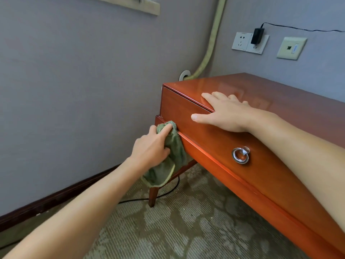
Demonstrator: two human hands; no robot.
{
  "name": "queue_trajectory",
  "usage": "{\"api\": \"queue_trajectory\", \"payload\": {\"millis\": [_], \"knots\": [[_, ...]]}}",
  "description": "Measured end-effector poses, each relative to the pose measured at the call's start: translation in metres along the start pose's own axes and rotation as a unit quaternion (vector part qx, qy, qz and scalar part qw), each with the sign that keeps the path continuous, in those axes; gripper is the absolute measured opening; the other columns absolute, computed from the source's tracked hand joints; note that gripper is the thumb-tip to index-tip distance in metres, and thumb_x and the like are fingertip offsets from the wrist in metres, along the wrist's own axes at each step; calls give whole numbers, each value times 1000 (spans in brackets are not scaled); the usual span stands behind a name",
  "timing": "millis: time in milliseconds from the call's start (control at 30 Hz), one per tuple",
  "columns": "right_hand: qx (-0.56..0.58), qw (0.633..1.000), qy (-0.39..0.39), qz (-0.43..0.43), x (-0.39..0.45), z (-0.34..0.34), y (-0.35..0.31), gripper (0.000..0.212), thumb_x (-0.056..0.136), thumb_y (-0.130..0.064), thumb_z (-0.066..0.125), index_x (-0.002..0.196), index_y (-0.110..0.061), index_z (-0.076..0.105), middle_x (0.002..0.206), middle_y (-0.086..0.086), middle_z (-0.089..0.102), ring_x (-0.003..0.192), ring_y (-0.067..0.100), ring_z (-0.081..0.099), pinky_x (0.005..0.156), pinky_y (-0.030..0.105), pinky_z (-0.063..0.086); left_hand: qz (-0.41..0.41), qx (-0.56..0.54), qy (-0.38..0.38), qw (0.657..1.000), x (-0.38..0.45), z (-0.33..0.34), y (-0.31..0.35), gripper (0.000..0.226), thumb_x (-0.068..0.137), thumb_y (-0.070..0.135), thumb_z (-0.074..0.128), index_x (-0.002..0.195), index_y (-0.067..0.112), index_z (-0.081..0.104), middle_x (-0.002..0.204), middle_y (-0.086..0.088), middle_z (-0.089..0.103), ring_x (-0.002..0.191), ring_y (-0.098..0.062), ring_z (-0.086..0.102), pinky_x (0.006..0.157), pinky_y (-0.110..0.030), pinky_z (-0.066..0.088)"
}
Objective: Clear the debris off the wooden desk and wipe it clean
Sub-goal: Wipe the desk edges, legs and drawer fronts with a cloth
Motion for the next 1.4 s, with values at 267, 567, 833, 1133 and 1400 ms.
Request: {"api": "queue_trajectory", "payload": {"millis": [267, 567, 833, 1133, 1400], "knots": [[-4, 1000, 5, 2, 1, 0, -1, 98, 86, -89, 37, 164, -41, 4, 175, -3, 3, 158, 39, 9, 122, 69, 15, -50, -5, -25, 998, 21, -12, -20, 76, 96, 38, 61, 160, 33, 19, 143, -15, 40, 91, -33, 57, 68, -35, 45], [-1, 1000, 7, 7, -3, -3, -3, 97, 88, -86, 43, 164, -40, 5, 174, -3, 5, 158, 39, 10, 122, 68, 16, -127, -69, -29, 989, 23, 2, -18, 79, 98, 33, 58, 162, 28, 11, 151, -19, 34, 109, -42, 61, 77, -40, 46], [3, 1000, -15, -11, -3, -1, -4, 89, 95, -70, 42, 165, -36, -1, 175, 1, -2, 157, 47, 1, 122, 71, 10, -66, -84, 27, 994, 3, -31, 14, 72, 97, 38, 58, 160, 33, 22, 144, -6, 38, 88, -22, 50, 70, -32, 43], [-7, 981, -124, -150, -4, -2, 7, 77, 99, -66, 21, 162, -41, -17, 172, 1, -22, 154, 51, -19, 124, 65, -6, -61, 105, 59, 991, 66, -130, 51, 65, 92, 34, 55, 153, 45, 37, 137, -4, 45, 106, -39, 64, 77, -38, 47], [19, 972, -91, -216, -17, 0, 12, 77, 102, -61, 26, 163, -36, -14, 172, 2, -21, 152, 54, -20, 122, 67, -11, -18, 248, -82, 965, 102, -154, 66, 63, 95, 32, 49, 154, 49, 35, 114, -1, 36, 75, -27, 55, 56, -31, 35]]}}
Point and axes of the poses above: each hand's wrist, its own x-axis towards the middle knuckle, its own z-axis out of the palm, y = z × x, the point moved 9 cm from there along x, towards the middle knuckle
